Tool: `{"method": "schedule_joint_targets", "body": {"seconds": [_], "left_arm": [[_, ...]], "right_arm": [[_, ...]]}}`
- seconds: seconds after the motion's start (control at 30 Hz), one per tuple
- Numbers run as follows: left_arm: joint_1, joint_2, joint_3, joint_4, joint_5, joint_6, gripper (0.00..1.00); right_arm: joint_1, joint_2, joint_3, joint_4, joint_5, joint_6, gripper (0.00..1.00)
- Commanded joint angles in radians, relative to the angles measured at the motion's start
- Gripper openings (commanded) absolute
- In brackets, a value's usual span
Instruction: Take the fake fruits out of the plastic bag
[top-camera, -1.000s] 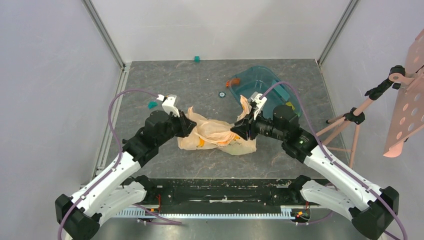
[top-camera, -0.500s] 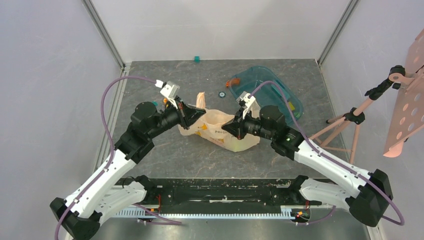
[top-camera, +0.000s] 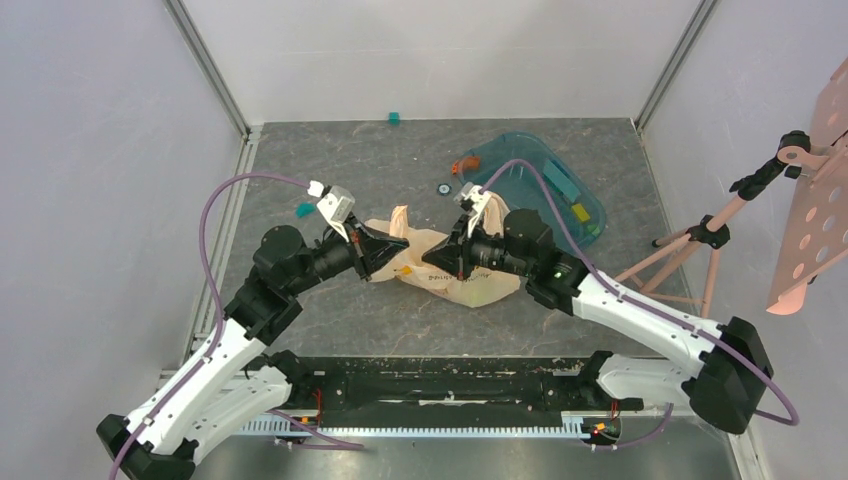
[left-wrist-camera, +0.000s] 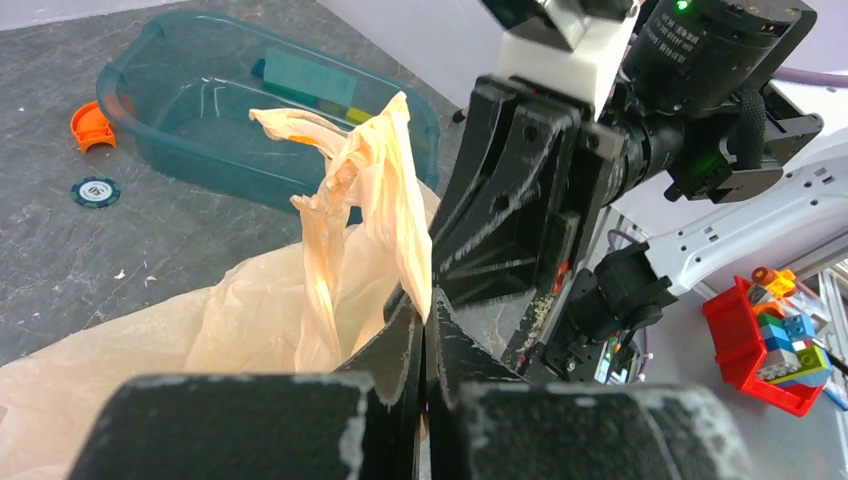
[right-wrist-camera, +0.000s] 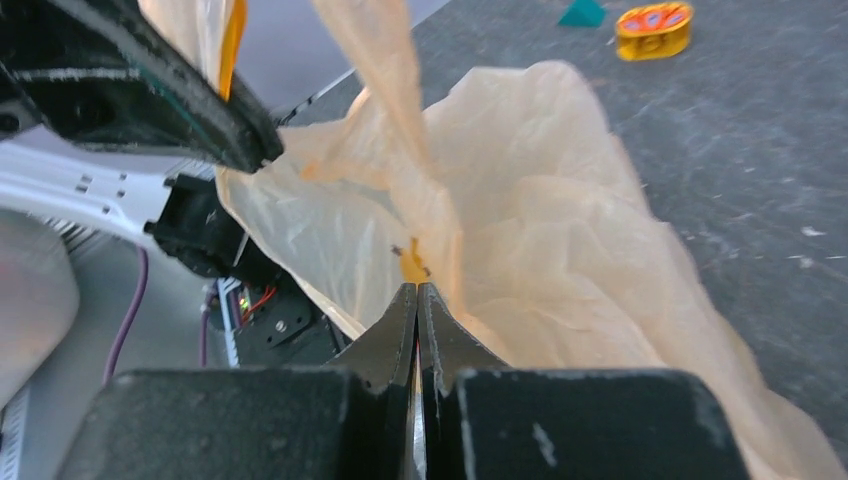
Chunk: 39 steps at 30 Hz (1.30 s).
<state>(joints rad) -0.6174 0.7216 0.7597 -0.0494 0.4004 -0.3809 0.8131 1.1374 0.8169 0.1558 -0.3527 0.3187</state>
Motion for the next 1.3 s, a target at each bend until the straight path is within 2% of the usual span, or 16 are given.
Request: {"method": "schedule_joint_targets", "body": {"seconds": [0.0, 0.1, 0.23, 0.4, 0.53, 0.63, 0.67, 0.73, 0.77, 0.83, 0.97, 1.07, 1.13, 1.2, 1.23, 1.27], "left_arm": [[0.001, -0.006, -0.015, 0.08, 0.032, 0.057, 0.02], [0.001, -0.015, -0.025, 0.079, 0.021, 0.059, 0.02], [0.0, -0.068, -0.052, 0.056, -0.048, 0.064, 0.02], [0.001, -0.166, -0.099, -0.045, -0.247, 0.054, 0.02], [0.001, -0.229, -0.121, -0.119, -0.386, 0.02, 0.02], [0.001, -0.251, -0.116, -0.193, -0.466, -0.014, 0.03], [0.001, -0.25, -0.104, -0.23, -0.487, -0.025, 0.14], [0.001, -0.236, -0.06, -0.314, -0.524, -0.039, 0.61], [0.001, -0.223, -0.033, -0.365, -0.55, -0.046, 0.77], [0.001, -0.203, 0.054, -0.465, -0.583, -0.046, 0.88], [0.001, -0.159, 0.243, -0.588, -0.629, -0.027, 0.92], [0.001, -0.11, 0.397, -0.639, -0.597, -0.003, 0.87], [0.001, -0.06, 0.502, -0.665, -0.527, 0.014, 0.77], [0.001, -0.015, 0.583, -0.677, -0.447, 0.022, 0.54], [0.001, 0.012, 0.611, -0.677, -0.409, 0.017, 0.28], [0.001, 0.032, 0.64, -0.676, -0.343, 0.005, 0.08]], "right_arm": [[0.054, 0.057, 0.025, 0.021, -0.055, -0.011, 0.01], [0.064, 0.107, 0.019, 0.015, -0.03, -0.015, 0.01], [0.064, 0.145, -0.022, -0.034, 0.096, -0.027, 0.0], [0.064, 0.14, -0.085, -0.119, 0.317, -0.027, 0.0], [0.064, 0.121, -0.129, -0.221, 0.611, 0.002, 0.0], [0.064, 0.084, -0.173, -0.204, 0.652, 0.017, 0.0], [0.064, 0.067, -0.19, -0.17, 0.619, 0.016, 0.0], [0.064, 0.033, -0.217, -0.092, 0.538, 0.016, 0.0], [0.065, 0.023, -0.226, -0.055, 0.492, 0.017, 0.0], [0.064, 0.012, -0.231, -0.008, 0.429, 0.024, 0.0], [0.064, 0.024, -0.211, 0.03, 0.375, 0.042, 0.0], [0.065, 0.04, -0.197, 0.037, 0.369, 0.049, 0.0], [0.064, 0.045, -0.194, 0.05, 0.364, 0.055, 0.0], [0.064, 0.053, -0.188, 0.055, 0.362, 0.056, 0.0], [0.064, 0.057, -0.184, 0.056, 0.361, 0.056, 0.0], [0.064, 0.062, -0.182, 0.058, 0.361, 0.058, 0.0]]}}
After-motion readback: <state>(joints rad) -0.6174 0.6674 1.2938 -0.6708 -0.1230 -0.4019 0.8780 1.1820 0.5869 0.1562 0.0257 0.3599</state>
